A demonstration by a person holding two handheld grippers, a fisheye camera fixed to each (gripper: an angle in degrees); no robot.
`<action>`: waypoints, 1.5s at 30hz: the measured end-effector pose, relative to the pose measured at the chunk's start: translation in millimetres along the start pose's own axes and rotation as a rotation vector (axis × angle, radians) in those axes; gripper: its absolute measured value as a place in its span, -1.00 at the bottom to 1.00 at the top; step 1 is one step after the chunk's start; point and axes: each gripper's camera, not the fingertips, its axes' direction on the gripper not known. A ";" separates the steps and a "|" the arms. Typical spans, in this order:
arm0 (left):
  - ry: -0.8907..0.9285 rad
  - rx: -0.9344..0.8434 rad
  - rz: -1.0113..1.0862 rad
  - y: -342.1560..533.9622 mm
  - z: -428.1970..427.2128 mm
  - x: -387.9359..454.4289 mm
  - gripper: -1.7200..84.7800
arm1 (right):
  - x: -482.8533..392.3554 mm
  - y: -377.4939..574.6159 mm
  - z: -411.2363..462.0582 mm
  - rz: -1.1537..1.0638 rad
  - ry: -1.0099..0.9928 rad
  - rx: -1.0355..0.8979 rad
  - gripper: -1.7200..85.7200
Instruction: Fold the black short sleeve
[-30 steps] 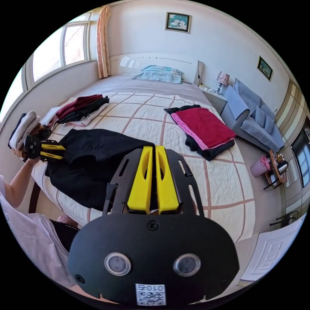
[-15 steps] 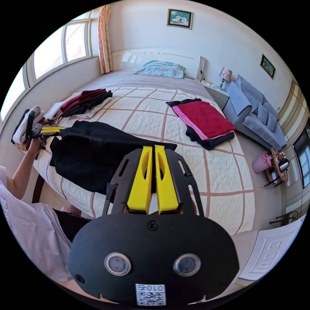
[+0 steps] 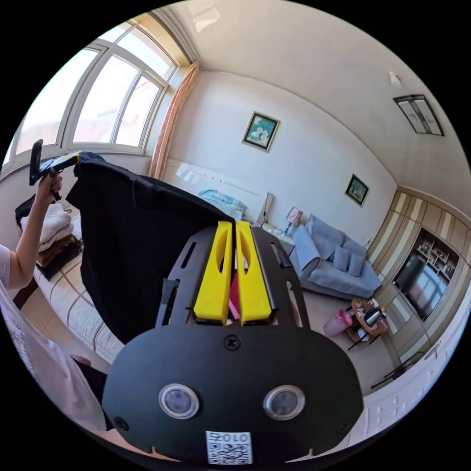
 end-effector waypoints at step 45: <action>0.772 -0.112 0.066 173.7 98.7 328.4 -0.82 | -289.8 8.9 202.9 -0.707 -0.990 -0.278 -0.79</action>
